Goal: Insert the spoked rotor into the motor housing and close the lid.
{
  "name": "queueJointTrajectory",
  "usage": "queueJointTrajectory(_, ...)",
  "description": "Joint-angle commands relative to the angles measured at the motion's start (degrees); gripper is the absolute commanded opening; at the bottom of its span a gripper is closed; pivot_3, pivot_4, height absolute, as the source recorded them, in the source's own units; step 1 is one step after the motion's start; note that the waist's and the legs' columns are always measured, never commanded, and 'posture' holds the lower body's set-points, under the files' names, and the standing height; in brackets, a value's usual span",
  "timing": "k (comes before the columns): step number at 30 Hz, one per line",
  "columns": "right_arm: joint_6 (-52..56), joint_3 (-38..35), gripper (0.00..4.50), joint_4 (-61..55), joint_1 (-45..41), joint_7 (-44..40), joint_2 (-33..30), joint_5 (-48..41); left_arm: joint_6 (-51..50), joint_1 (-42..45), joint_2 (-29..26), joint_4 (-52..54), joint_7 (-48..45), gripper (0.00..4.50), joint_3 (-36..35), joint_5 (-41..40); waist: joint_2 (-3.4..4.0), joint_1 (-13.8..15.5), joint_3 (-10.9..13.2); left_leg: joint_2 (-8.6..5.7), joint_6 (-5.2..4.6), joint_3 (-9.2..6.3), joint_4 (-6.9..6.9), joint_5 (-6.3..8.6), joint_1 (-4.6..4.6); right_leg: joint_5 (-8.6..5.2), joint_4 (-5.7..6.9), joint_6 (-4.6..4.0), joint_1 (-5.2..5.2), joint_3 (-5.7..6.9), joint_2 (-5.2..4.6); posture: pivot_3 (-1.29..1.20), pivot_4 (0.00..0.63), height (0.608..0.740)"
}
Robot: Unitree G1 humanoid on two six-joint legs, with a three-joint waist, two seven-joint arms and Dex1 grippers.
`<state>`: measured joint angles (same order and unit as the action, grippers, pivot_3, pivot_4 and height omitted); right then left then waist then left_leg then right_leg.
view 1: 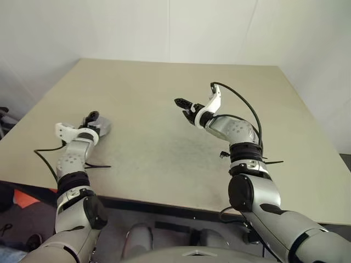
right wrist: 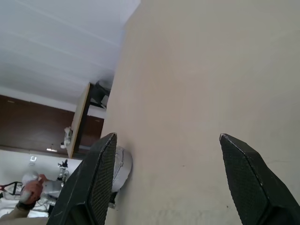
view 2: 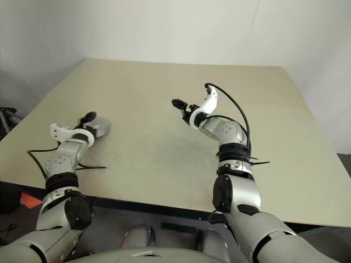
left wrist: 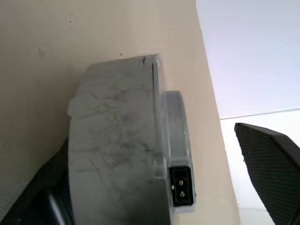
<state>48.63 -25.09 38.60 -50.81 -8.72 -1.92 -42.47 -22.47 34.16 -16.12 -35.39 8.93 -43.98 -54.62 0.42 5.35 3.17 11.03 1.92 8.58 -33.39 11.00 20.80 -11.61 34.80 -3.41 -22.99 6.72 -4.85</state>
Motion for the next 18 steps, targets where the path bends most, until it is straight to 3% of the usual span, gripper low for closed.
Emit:
queueJointTrajectory(1,-1.3,-0.1,3.93,2.2,-3.1,-1.2,-1.3,0.8,6.9,-0.5,-5.4,-0.8,4.4,4.47,-3.5,3.9,0.00,-0.1,0.0,0.04,0.01,0.00,0.00,0.00,0.00,0.00,0.00,0.00,0.00,0.00,0.04,0.00,0.000,0.740)
queueJointTrajectory(5,-3.2,0.7,3.93,6.4,-4.7,-2.3,-2.4,2.9,10.7,-0.3,-10.2,-3.5,5.7,4.47,-4.7,6.8,0.00,0.3,0.0,0.19,0.02,-0.04,-0.02,-0.01,-0.07,0.00,-0.04,-0.02,-0.09,0.03,0.19,0.00,0.000,0.740)
queueJointTrajectory(9,-8.5,4.5,3.93,4.3,-4.1,-8.3,-2.5,6.4,11.6,2.2,-13.7,-4.6,0.1,4.47,-0.9,10.6,-0.06,1.6,0.0,0.15,0.02,-0.03,-0.05,-0.01,-0.05,0.04,-0.04,-0.11,-0.08,0.06,0.13,0.00,0.000,0.740)
queueJointTrajectory(14,-31.0,17.5,3.93,-7.8,2.4,-21.0,-5.2,19.7,20.0,4.6,-13.0,1.4,-14.6,4.47,12.6,21.6,-0.11,3.2,0.0,0.16,0.01,-0.04,-0.24,0.00,0.06,0.04,-0.01,-0.09,-0.04,0.06,0.07,0.00,0.000,0.740)
queueJointTrajectory(18,-31.0,20.5,3.93,-13.6,6.0,-36.0,-11.8,18.3,17.7,3.3,-10.5,11.3,-27.8,4.47,22.0,22.3,-0.15,3.4,0.0,-0.04,-0.04,-0.03,-0.31,0.03,0.09,0.23,0.03,-0.41,0.03,0.07,-0.14,0.00,0.000,0.740)
